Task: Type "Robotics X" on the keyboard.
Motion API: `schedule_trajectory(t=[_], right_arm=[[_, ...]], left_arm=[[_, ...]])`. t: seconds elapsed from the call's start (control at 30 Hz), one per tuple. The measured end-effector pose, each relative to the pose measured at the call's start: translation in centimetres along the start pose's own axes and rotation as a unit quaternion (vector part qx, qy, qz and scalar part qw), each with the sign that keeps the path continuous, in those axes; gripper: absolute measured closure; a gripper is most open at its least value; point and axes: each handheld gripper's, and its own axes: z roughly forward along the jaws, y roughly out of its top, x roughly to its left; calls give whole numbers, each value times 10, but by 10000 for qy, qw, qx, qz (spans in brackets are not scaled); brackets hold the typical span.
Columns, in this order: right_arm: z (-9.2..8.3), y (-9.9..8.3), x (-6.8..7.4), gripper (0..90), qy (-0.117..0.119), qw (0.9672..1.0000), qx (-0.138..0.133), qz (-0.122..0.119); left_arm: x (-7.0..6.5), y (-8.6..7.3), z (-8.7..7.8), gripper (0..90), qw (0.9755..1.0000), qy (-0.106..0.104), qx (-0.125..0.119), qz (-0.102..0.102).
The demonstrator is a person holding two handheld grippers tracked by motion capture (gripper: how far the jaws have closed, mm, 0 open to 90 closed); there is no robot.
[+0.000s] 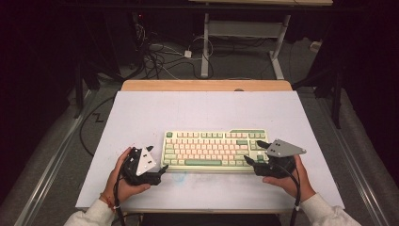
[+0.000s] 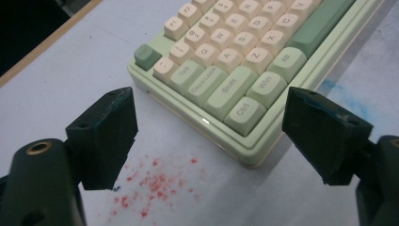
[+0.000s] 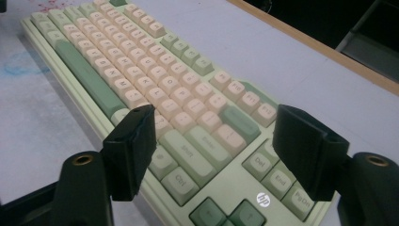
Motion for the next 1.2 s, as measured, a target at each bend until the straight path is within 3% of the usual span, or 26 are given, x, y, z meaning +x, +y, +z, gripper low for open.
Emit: schedule_trajectory(t=[0.27, 0.53, 0.73, 0.9, 1.2], right_arm=[[16, 17, 1, 531, 60, 10000, 52, -42], [38, 33, 9, 685, 309, 9991, 188, -206], [61, 41, 15, 858, 533, 9973, 397, -304], [77, 44, 18, 900, 608, 9962, 548, -313], [99, 45, 23, 900, 631, 9940, 795, -400]], left_arm=[[1, -12, -4, 172, 9998, 19, 153, -96], [2, -14, -5, 172, 9997, 17, 164, -153], [2, -15, -4, 172, 9997, 0, 194, -150], [1, -15, -3, 172, 9997, -8, 229, -122], [0, -15, -1, 172, 9996, -43, 251, -136]])
